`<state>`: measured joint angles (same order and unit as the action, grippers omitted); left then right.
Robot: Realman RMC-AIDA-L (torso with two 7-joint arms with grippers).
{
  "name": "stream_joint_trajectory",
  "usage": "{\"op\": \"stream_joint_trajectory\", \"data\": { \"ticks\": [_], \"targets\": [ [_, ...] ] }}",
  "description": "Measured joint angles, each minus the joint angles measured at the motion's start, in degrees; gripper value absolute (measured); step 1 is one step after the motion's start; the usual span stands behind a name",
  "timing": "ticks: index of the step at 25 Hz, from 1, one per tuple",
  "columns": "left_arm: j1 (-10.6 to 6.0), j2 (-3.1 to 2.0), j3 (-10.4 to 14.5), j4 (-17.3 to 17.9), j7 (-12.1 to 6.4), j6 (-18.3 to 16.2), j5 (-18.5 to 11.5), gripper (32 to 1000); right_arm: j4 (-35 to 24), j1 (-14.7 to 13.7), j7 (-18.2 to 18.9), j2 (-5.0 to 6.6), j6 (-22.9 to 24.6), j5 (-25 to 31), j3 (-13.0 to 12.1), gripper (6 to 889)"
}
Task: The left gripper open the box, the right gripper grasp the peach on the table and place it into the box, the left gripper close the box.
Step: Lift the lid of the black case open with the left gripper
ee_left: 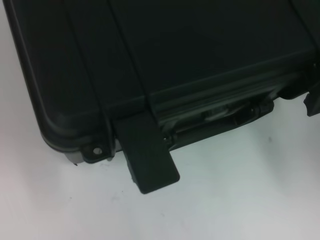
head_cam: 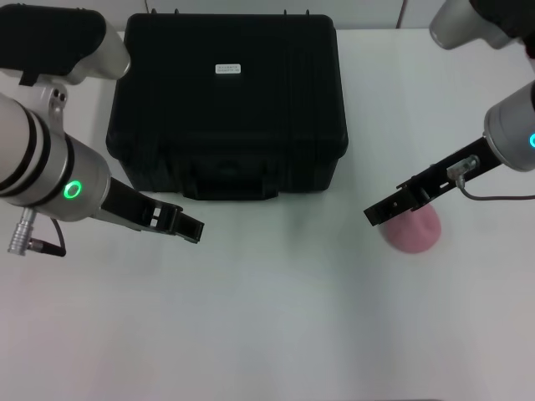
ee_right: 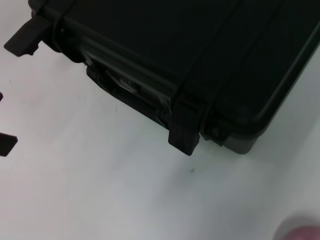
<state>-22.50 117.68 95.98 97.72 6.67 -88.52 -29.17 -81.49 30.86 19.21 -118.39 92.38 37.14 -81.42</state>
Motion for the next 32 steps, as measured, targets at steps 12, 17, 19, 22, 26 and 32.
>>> {"op": "stream_joint_trajectory", "data": {
  "ticks": [12,17,19,22,26,32],
  "targets": [
    [-0.38,-0.02,0.02,-0.08,0.31,-0.34,0.44,827,-0.02,-0.04,0.04,0.0,0.0,-0.08,0.0,834],
    [-1.11,-0.07,-1.61,0.19,0.95,-1.97,3.17,819,0.09,-0.17,0.13,0.0,-0.09,-0.13,0.19,833],
    [-1.81,-0.06,-2.5,0.27,1.37,-2.57,4.72,816,0.24,-0.18,0.13,0.0,-0.1,-0.13,0.21,833],
    [-3.46,-0.1,-3.3,0.31,1.68,-3.02,5.99,811,0.35,-0.18,0.13,0.0,-0.1,-0.14,0.21,832],
    [-5.8,-0.05,-3.44,-0.15,1.74,-2.59,7.44,805,0.46,-0.18,0.13,0.0,-0.11,-0.14,0.21,831],
    [-8.64,0.02,-5.03,-2.58,1.81,-1.41,8.5,795,0.48,0.06,0.13,0.08,-0.1,-0.14,0.15,830]
  ]
}}
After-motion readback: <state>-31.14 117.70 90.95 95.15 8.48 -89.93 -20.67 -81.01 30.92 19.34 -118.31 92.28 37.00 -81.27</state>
